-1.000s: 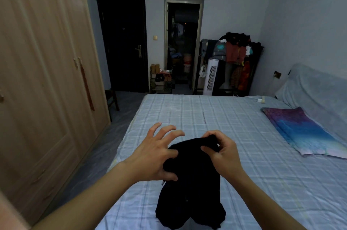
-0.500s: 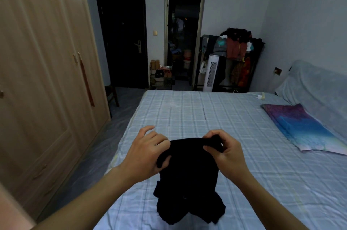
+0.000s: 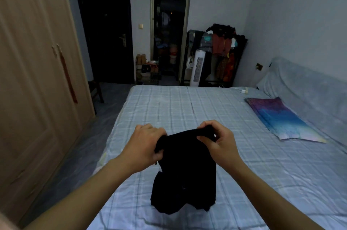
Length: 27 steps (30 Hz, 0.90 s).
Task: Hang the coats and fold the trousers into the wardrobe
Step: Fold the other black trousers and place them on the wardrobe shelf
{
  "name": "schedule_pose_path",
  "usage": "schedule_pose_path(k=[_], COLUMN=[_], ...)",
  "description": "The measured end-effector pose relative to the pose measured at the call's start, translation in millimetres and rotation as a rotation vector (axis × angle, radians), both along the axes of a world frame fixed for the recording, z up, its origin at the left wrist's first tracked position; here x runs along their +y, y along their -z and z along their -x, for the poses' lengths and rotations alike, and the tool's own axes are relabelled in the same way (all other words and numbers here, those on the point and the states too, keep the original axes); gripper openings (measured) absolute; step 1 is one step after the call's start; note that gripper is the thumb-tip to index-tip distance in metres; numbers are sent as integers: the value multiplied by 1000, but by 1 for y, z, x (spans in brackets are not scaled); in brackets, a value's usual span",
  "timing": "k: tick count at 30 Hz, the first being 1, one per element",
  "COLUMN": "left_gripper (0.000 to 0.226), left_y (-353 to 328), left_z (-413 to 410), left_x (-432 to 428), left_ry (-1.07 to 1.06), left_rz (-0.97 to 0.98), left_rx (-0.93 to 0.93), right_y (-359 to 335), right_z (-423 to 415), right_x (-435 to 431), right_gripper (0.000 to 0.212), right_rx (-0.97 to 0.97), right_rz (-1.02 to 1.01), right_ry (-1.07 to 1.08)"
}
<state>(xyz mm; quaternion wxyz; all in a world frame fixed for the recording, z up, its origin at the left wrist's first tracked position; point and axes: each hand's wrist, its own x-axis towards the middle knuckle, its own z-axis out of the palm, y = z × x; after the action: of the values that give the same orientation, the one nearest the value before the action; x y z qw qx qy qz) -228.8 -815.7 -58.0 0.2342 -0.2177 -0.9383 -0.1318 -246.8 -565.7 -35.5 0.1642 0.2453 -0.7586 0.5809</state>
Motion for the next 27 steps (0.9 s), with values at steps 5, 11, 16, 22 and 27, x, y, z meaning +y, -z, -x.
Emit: schedule_pose_path(k=[5,11,16,22,27], left_gripper=[28,29,37,45,46], left_y=[-17,-73,-145,-242,-307], left_z=[10,1,-23,-58,-91], left_x=[-8,-3,17,55,100], left_ry=[78,89,-27,-90,-139], left_rz=[-73,-108,-15,32,10], left_rx=[-35,50,214,478,622], right_y=[-6,-42,-107,-197,-256], right_z=[-1,-5,-3,-10,-23], right_x=[1,14,24,52,76], right_gripper=[28,28,27,25,23], right_rx=[-1,214,418,682,717], right_rz=[-38,-254,-247,-99,78], right_ry=[33,166,159,160,151])
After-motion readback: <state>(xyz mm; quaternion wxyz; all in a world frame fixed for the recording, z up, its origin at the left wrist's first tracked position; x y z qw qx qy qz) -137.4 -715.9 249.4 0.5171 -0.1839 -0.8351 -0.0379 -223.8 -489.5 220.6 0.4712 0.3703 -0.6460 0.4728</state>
